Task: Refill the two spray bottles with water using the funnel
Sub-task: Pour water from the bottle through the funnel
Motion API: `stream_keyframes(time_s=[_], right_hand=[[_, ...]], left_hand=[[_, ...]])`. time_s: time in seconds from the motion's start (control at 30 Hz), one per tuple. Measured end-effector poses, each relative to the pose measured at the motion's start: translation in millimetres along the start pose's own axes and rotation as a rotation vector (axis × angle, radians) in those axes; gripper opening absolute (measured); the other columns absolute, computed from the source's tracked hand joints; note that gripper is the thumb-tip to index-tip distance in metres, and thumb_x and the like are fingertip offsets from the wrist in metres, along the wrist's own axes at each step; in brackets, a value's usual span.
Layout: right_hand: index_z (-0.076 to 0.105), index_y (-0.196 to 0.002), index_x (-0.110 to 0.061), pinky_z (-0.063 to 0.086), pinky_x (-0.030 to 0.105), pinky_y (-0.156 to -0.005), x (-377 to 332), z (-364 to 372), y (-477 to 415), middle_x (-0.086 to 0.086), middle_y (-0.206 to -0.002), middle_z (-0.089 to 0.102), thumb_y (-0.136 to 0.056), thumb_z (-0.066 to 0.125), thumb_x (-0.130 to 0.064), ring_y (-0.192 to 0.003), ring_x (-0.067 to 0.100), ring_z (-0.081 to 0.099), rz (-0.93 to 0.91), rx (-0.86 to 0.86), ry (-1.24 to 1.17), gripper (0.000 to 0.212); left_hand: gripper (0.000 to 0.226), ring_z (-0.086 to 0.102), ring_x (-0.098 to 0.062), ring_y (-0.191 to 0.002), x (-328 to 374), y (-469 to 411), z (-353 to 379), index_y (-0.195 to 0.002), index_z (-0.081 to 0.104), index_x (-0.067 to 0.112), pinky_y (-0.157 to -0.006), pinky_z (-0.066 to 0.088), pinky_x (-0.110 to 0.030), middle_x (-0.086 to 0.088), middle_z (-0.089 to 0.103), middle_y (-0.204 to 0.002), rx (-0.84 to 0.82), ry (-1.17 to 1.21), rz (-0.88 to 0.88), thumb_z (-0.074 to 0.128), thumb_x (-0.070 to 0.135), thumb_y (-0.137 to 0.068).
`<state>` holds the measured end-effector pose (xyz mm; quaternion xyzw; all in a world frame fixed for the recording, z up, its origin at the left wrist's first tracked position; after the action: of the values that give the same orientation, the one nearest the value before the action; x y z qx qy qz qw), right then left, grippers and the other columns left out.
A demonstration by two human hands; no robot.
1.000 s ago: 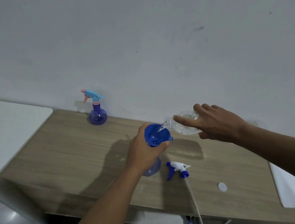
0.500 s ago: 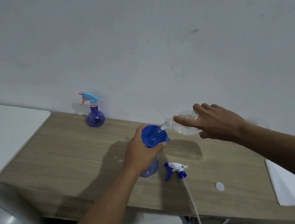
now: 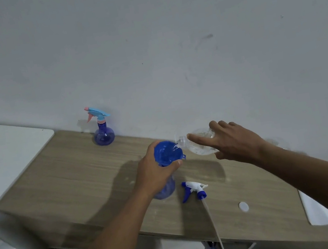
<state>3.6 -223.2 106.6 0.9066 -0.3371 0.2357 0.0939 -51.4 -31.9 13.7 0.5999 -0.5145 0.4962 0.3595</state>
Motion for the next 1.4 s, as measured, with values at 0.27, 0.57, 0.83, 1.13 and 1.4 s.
stream_keyframes(time_s=[0.27, 0.57, 0.83, 1.13, 1.4], right_hand=[[0.003, -0.149, -0.046, 0.039, 0.031, -0.064, -5, 22, 4, 0.012, -0.105, 0.049, -0.078, 0.078, -0.025, -0.075, 0.023, 0.042, 0.140, 0.074, -0.218, 0.105], [0.015, -0.152, -0.038, 0.041, 0.033, -0.066, 39, 51, 22, 0.011, -0.111, 0.051, -0.084, 0.075, -0.038, -0.083, 0.032, 0.058, 0.595, 0.296, -0.566, 0.091], [0.015, -0.155, -0.019, 0.047, 0.034, -0.085, 47, 91, 25, 0.014, -0.132, 0.043, -0.083, 0.080, -0.023, -0.111, 0.022, 0.051, 0.823, 0.491, -1.017, 0.097], [0.011, -0.157, -0.019, 0.038, 0.028, -0.096, 39, 102, 33, 0.015, -0.143, 0.037, -0.078, 0.087, -0.029, -0.125, 0.025, 0.046, 0.938, 0.546, -1.161, 0.110], [-0.001, -0.160, -0.026, 0.035, 0.034, -0.108, 40, 91, 45, 0.006, -0.163, 0.025, -0.078, 0.086, -0.036, -0.147, 0.023, 0.030, 0.969, 0.498, -1.167, 0.120]], left_hand=[[0.057, 0.060, 0.014, -0.096, -1, -1, 1, -0.114, 0.052, 0.051, -0.078, 0.048, -0.015, 0.028, 0.066, -0.105, 0.025, -0.003, -0.005, 0.087, 0.038, -0.070], [0.063, 0.060, 0.006, -0.100, -9, -5, 3, -0.123, 0.052, 0.040, -0.078, 0.047, -0.018, 0.023, 0.065, -0.107, 0.060, -0.040, -0.030, 0.087, 0.041, -0.071], [0.063, 0.062, -0.003, -0.105, -8, -6, 4, -0.125, 0.053, 0.036, -0.084, 0.051, -0.023, 0.017, 0.067, -0.111, 0.061, -0.058, -0.008, 0.087, 0.039, -0.071], [0.066, 0.060, -0.001, -0.103, -4, -4, 5, -0.128, 0.051, 0.034, -0.076, 0.044, -0.013, 0.018, 0.064, -0.111, 0.055, -0.049, -0.017, 0.086, 0.036, -0.072], [0.063, 0.060, -0.001, -0.103, -3, -4, 4, -0.125, 0.051, 0.039, -0.084, 0.049, -0.025, 0.021, 0.064, -0.110, 0.028, -0.025, -0.018, 0.085, 0.039, -0.073]])
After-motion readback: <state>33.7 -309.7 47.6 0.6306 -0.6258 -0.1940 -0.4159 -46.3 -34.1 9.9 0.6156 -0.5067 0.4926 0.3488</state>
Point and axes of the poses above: each hand's wrist, its own y-axis away from the middle knuckle, its own z-axis out of the palm, x = y × z, the point moved 7 cm from there along -y, towards the middle knuckle
